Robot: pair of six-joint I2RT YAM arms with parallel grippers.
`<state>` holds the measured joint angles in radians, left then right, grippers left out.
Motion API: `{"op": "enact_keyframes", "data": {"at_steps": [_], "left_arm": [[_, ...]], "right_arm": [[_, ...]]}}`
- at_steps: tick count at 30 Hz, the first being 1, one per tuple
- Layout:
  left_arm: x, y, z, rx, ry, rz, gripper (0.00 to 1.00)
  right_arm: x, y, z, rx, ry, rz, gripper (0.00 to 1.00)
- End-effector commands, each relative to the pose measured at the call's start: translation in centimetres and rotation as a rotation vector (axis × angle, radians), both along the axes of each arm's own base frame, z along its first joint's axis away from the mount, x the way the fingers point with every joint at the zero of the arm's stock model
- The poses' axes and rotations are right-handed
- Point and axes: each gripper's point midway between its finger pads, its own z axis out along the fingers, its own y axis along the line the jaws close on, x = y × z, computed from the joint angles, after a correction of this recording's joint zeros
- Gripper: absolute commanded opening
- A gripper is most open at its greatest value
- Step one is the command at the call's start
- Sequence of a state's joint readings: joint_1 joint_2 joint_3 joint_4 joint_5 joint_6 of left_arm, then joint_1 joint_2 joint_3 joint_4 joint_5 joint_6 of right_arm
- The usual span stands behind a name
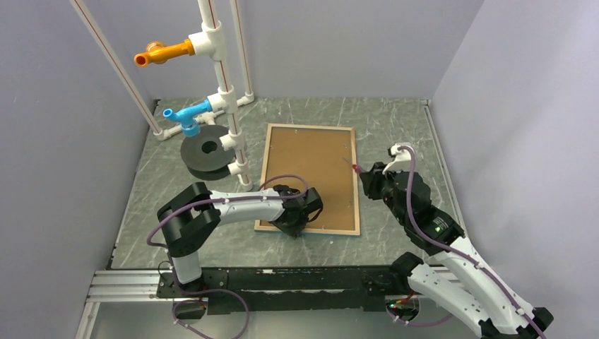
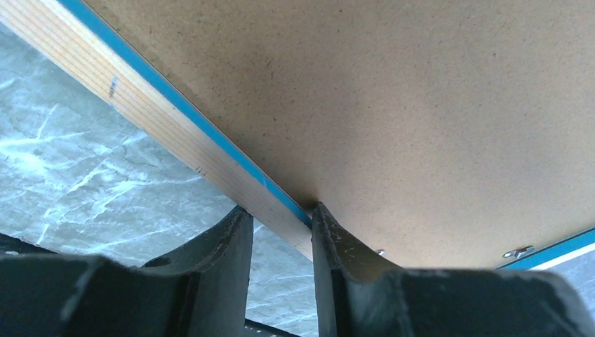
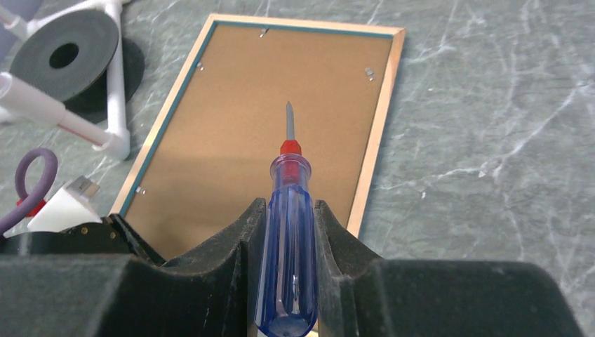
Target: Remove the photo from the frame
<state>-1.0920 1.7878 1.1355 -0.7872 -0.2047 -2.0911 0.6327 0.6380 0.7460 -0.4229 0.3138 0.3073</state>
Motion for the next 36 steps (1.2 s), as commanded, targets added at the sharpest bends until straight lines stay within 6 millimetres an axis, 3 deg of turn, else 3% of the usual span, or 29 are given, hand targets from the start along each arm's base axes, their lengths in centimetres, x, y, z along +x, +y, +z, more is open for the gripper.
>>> {"op": "enact_keyframes", "data": {"at_steps": [1, 9, 15, 21, 25, 31, 36], "left_arm": [[-0.2, 1.0, -3.2, 0.104, -0.024, -0.164, 0.00], [0.3, 1.2, -2.6, 0.085, -0.178, -0.528, 0.00], [-1.1, 2.9, -3.5, 0.071, -0.208, -0.674, 0.00], [-2.3, 5.8, -4.5, 0.079, -0.207, -0.644, 0.00], [-2.8, 7.4, -5.1, 0.094, -0.195, -0.631, 0.00], [-2.2, 7.5, -5.1, 0.082, -0.207, -0.649, 0.00], [-2.1, 6.8, -5.1, 0.062, -0.212, -0.669, 0.00]], "right_arm": [[0.2, -1.8, 3.0, 0.029, -0.072, -0.093, 0.00], [0.8, -1.6, 1.0, 0.009, -0.011, -0.126, 0.00], [2.0, -1.4, -1.2, -0.010, 0.049, -0.175, 0.00], [3.8, -2.5, -3.4, -0.045, 0.096, -0.296, 0.00], [5.3, -4.4, -4.7, -0.066, 0.142, -0.373, 0.00], [8.0, -8.1, -7.0, -0.078, 0.189, -0.497, 0.00], [11.2, -9.1, -8.1, -0.030, 0.209, -0.524, 0.00]]}}
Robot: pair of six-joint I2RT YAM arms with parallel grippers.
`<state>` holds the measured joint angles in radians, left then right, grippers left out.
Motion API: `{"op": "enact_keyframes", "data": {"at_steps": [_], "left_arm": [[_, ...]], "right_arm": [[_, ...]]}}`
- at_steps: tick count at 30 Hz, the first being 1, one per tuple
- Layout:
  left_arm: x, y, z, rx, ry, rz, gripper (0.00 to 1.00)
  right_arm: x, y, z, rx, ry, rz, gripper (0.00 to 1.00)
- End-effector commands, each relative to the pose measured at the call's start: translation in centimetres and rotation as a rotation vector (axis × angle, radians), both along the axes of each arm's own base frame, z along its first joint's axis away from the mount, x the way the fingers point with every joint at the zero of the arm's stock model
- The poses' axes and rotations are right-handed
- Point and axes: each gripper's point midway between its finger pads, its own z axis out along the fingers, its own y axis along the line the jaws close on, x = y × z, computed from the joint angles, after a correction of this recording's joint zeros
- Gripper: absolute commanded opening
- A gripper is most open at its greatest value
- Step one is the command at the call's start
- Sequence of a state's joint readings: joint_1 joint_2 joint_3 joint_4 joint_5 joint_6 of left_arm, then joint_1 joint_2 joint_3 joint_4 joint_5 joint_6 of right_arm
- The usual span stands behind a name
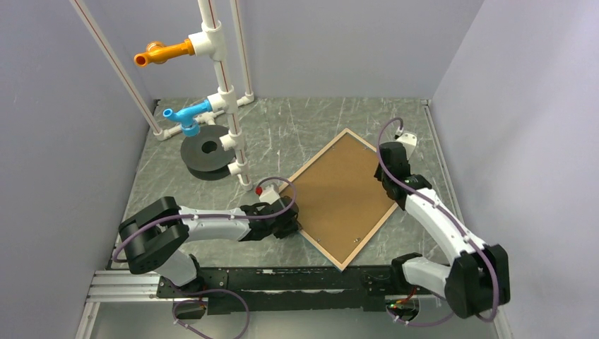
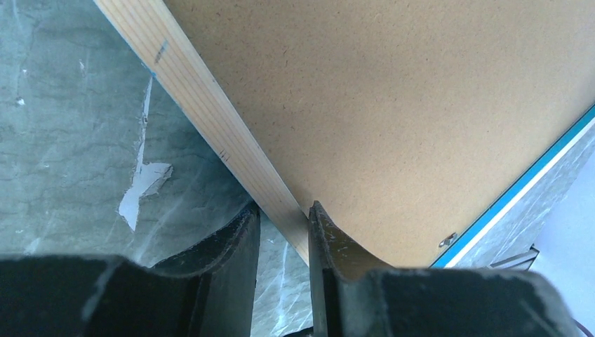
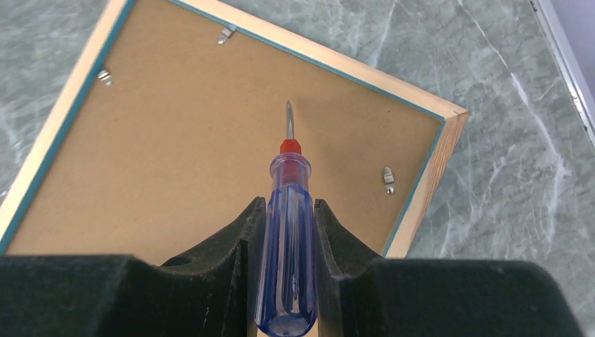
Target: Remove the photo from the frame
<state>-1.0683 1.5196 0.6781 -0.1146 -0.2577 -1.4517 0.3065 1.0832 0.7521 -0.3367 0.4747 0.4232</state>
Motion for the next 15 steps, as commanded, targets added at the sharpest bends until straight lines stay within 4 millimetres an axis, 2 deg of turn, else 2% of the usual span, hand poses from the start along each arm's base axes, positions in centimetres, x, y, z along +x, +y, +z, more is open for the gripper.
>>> {"op": "enact_keyframes", "data": {"at_steps": [1, 7, 10, 15], "left_arm": [[-3.0, 5.7, -5.2, 0.274, 0.101, -0.099, 0.00], [-2.7, 5.0, -4.7, 0.281, 0.094, -0.124, 0.00], [-2.7, 5.1, -4.7, 0.288, 0.092, -0.128, 0.00], [-2.8, 5.1, -4.9, 0.283, 0.097, -0.133, 0.00]], "right_arm": [[4.2, 0.0, 1.4, 0.076, -0.105, -0.002, 0.00], [6.3, 0.3, 0.5, 0.092, -0.134, 0.041, 0.00], [6.8, 0.5, -0.3, 0.103, -0.122, 0.052, 0.00], [7.8, 0.7, -0.4, 0.111, -0.148, 0.061, 0.00]]}}
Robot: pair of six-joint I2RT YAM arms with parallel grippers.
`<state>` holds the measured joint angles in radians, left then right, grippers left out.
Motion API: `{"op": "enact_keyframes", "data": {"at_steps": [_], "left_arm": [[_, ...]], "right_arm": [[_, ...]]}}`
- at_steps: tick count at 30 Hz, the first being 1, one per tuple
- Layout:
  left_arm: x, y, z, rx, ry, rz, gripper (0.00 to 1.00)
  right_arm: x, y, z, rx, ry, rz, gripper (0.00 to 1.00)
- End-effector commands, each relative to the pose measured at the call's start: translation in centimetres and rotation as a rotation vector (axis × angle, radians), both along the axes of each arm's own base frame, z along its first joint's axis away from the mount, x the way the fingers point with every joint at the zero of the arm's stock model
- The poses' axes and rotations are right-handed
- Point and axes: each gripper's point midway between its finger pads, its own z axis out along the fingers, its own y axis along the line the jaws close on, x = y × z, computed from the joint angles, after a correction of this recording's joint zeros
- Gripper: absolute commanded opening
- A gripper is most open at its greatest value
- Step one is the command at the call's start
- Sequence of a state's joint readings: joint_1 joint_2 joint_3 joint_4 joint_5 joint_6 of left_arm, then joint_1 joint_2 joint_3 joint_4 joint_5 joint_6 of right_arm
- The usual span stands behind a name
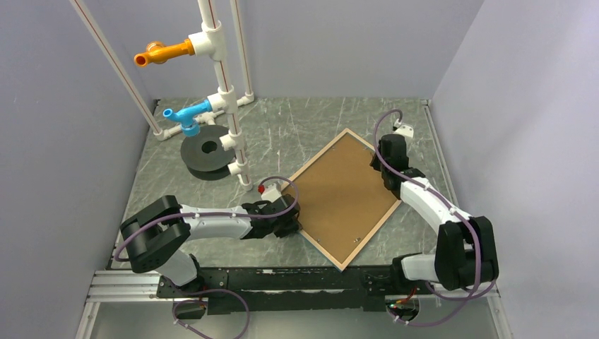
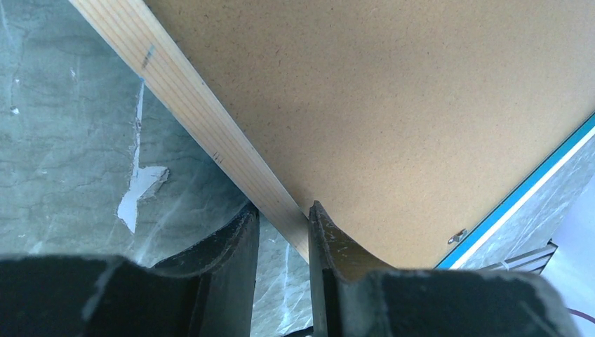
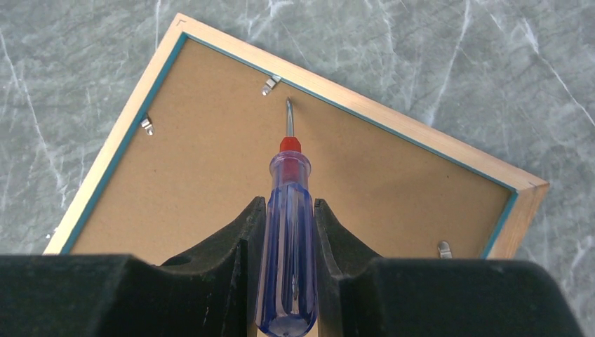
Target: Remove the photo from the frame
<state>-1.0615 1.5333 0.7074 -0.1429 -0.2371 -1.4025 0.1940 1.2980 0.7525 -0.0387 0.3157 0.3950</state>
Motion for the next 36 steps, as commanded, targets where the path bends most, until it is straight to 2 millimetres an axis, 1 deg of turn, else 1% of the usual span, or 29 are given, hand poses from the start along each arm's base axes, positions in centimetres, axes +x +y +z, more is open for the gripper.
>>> {"op": "enact_keyframes", "data": {"at_steps": [1, 6, 13, 17, 22, 24, 27, 30, 32, 36], "left_arm": [[-2.8, 5.1, -5.0, 0.258, 0.093, -0.093, 0.00], [-3.0, 5.0, -5.4, 0.267, 0.107, -0.106, 0.00], [-3.0, 5.3, -5.1, 0.273, 0.099, -0.113, 0.00], [-2.9, 5.2, -5.1, 0.276, 0.097, -0.121, 0.00], [-2.9, 5.0, -5.1, 0.275, 0.095, -0.130, 0.00], [-2.9, 4.9, -5.1, 0.276, 0.094, -0.135, 0.00], [-2.8, 4.9, -5.0, 0.277, 0.093, -0.139, 0.00], [-2.7, 4.9, -4.9, 0.277, 0.086, -0.142, 0.00], [-2.5, 4.7, -4.7, 0.277, 0.079, -0.148, 0.00], [-1.9, 4.8, -4.2, 0.290, 0.062, -0.162, 0.00]], "right_arm": [[2.2, 0.6, 1.9, 0.025, -0.099, 0.028, 0.00], [2.9, 0.9, 1.0, 0.040, -0.093, 0.040, 0.00], [3.3, 1.6, -0.1, 0.071, -0.087, 0.073, 0.00], [3.2, 2.7, -0.1, 0.124, -0.109, 0.123, 0.00], [3.2, 2.8, -0.1, 0.181, -0.126, 0.159, 0.00], [3.3, 3.0, 0.2, 0.198, -0.136, 0.179, 0.00], [3.1, 3.4, 0.4, 0.234, -0.106, 0.194, 0.00], [2.7, 3.4, 1.4, 0.232, -0.126, 0.204, 0.00], [2.6, 3.2, 2.4, 0.217, -0.140, 0.199, 0.00], [2.2, 2.7, 6.1, 0.205, -0.194, 0.183, 0.00]]}}
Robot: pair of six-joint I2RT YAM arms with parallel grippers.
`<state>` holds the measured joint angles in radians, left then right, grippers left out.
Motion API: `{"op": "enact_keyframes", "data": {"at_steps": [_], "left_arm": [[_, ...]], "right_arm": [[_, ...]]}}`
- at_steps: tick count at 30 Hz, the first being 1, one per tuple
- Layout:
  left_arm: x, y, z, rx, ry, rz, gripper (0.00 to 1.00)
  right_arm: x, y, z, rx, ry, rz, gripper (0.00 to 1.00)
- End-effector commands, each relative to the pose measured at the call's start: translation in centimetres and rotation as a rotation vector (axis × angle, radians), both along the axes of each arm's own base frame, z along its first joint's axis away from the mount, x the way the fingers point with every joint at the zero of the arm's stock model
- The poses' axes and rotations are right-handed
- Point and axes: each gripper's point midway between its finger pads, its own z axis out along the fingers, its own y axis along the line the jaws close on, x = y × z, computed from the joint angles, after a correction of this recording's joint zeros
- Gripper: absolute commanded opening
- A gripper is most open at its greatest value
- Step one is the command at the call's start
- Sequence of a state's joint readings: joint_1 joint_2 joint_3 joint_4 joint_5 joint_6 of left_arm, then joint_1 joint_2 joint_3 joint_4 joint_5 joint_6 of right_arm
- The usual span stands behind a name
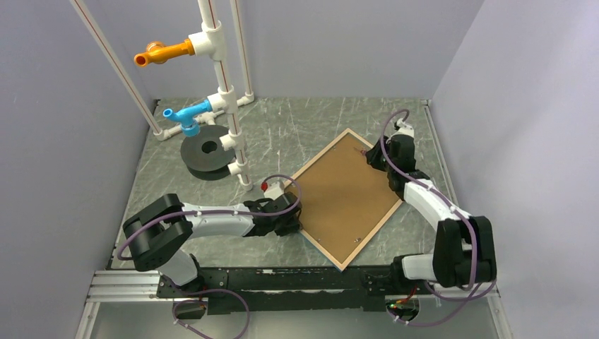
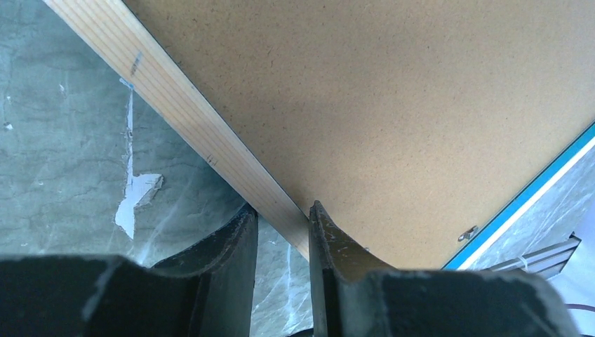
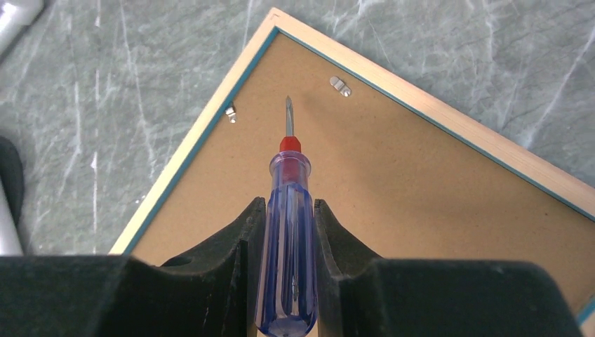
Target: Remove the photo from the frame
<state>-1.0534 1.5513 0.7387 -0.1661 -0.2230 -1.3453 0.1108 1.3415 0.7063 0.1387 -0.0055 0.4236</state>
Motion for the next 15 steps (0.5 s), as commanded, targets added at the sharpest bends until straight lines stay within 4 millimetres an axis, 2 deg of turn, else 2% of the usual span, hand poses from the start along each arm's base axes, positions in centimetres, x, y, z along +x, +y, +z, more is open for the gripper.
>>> {"op": "enact_keyframes", "data": {"at_steps": [1, 4, 7, 10, 15], "left_arm": [[-1.8, 5.1, -4.1, 0.266, 0.056, -0.121, 0.00], [-0.7, 5.3, -3.8, 0.282, 0.034, -0.170, 0.00], [0.9, 6.4, -3.0, 0.348, 0.003, -0.215, 0.00], [2.8, 7.4, -2.4, 0.420, -0.038, -0.269, 0.00], [5.3, 8.0, -1.7, 0.458, -0.043, -0.377, 0.00]], "right_arm": [[0.3, -0.1, 6.9, 0.020, -0.130, -0.009, 0.00], [-0.5, 0.4, 8.5, 0.025, -0.136, 0.004, 0.00], [-1.6, 0.7, 8.7, 0.016, -0.116, 0.020, 0.00], [-2.0, 0.9, 8.0, -0.005, -0.086, 0.030, 0.00], [-1.8, 0.9, 6.3, -0.029, -0.047, 0.027, 0.00]]}}
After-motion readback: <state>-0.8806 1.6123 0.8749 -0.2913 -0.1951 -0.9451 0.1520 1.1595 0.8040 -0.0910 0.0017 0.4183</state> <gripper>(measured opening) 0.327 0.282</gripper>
